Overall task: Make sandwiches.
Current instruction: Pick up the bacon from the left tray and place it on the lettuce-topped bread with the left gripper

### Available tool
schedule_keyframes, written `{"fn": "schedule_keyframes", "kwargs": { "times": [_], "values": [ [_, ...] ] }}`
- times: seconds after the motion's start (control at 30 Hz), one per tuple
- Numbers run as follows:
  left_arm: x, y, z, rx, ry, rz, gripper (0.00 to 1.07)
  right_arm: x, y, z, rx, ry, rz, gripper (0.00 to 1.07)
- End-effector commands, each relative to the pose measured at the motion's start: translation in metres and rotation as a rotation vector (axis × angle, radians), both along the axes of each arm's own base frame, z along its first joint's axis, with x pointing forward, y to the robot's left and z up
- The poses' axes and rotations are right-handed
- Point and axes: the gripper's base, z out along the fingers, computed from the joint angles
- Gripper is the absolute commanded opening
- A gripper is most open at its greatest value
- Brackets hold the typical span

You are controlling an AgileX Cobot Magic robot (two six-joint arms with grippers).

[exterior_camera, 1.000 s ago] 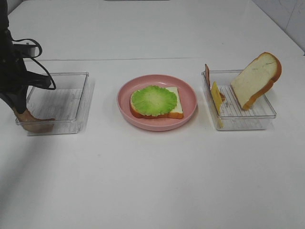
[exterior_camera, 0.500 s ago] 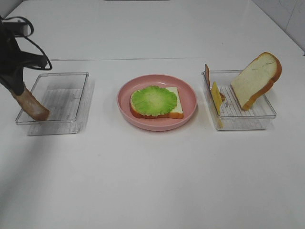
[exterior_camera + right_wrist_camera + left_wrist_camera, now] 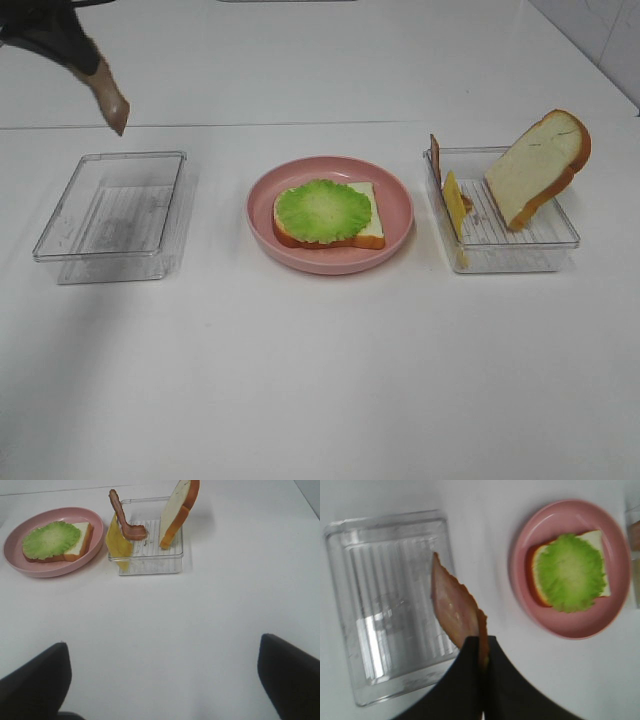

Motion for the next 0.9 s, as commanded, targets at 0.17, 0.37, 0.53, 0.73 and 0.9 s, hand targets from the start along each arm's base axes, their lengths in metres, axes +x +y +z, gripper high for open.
{"fn": "schedule_keyframes", "kwargs": {
  "times": [0.17,0.37,0.53,0.73,0.9],
  "values": [
    [0.011,-0.058,0.0,-0.088,-0.084,-0.106,0.0,-0.003,-0.001,0.0,-0.004,-0.038,-0.003,0.94],
    [0.019,-0.125,-0.028,-0.124,-0.083,-0.212,0.0,-0.003,-0.001,0.0,-0.004,-0.038,-0.003,0.94],
    [0.026,-0.164,-0.053,-0.122,-0.064,-0.281,0.0,-0.003,-0.001,0.0,-0.004,-0.038,-0.003,0.94],
    [0.033,-0.197,-0.079,-0.155,-0.038,-0.321,0.0,-0.003,-0.001,0.0,-0.004,-0.038,-0.003,0.94],
    [0.038,-0.212,-0.098,-0.193,-0.011,-0.327,0.0,-0.003,-0.001,0.0,-0.004,-0.038,-0.003,0.94]
  ]
}}
